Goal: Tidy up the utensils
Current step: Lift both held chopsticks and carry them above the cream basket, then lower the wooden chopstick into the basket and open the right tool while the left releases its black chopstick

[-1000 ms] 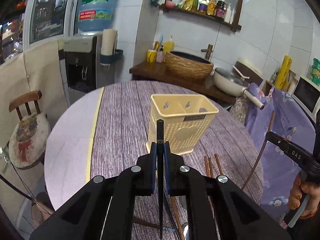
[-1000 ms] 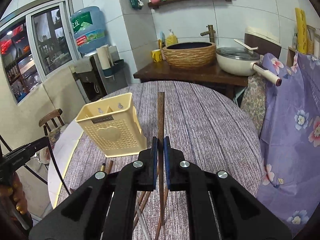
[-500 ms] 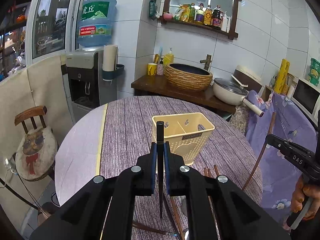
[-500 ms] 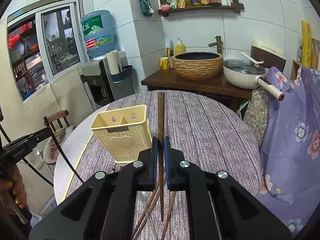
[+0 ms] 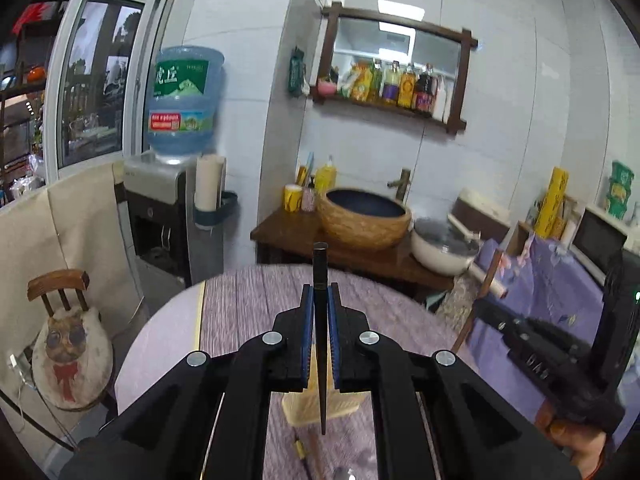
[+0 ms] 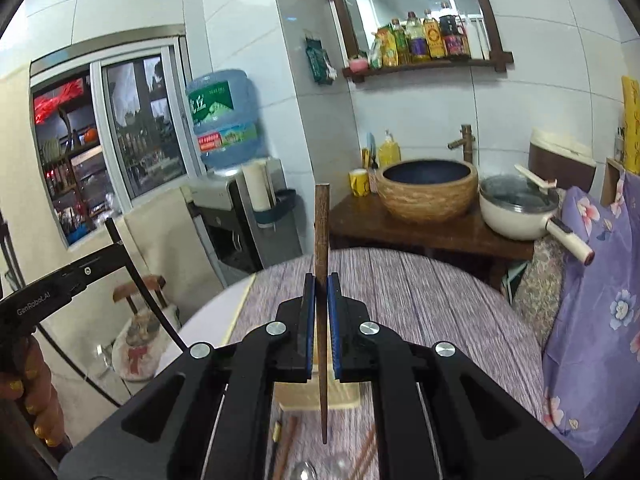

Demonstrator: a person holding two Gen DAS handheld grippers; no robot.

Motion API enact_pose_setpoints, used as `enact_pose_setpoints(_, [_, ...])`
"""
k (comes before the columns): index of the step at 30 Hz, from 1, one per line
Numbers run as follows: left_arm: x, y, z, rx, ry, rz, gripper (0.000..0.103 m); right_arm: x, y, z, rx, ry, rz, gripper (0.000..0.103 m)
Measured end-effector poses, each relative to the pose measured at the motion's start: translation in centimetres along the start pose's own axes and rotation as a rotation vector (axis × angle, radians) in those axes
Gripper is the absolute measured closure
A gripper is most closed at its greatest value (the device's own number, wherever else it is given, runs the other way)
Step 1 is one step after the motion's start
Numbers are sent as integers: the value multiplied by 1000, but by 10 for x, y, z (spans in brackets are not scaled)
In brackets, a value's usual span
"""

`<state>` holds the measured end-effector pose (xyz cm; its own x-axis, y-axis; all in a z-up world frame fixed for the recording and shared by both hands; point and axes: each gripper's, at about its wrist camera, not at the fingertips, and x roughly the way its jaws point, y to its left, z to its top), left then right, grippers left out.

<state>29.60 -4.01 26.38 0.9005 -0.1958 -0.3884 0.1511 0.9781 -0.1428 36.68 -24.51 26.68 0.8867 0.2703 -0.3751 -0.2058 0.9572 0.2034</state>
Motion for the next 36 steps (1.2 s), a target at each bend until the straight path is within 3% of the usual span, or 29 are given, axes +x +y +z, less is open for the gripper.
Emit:
enact_pose_setpoints(3, [7,-6,19,-2,-63,42,95,6,12,28,2,-55,-16,96])
enact_pose_setpoints(8, [35,-9,23,-7,-82,78,95,29,24,46,-14,-114,-50,96])
enact_pose_setpoints(11, [56,-4,13,-20,-49,79,95,54,22,36,-10,-112,-80,96])
enact_pose_setpoints(17, [94,6,-25,-41,47,80,95,106,12,-11,-13,-23,-105,96])
enact_pose_setpoints(25, [127,16,-65,-62,161,77,95,132,-4,-49,11,67,-115,96])
enact_pose_setpoints(29, [128,15,-72,-41,149,99,95,133,-6,-53,3,60,-121,96])
enact_pose_setpoints(36, [128,18,-73,-53,158,68,95,132,-7,-54,22,69,-77,91])
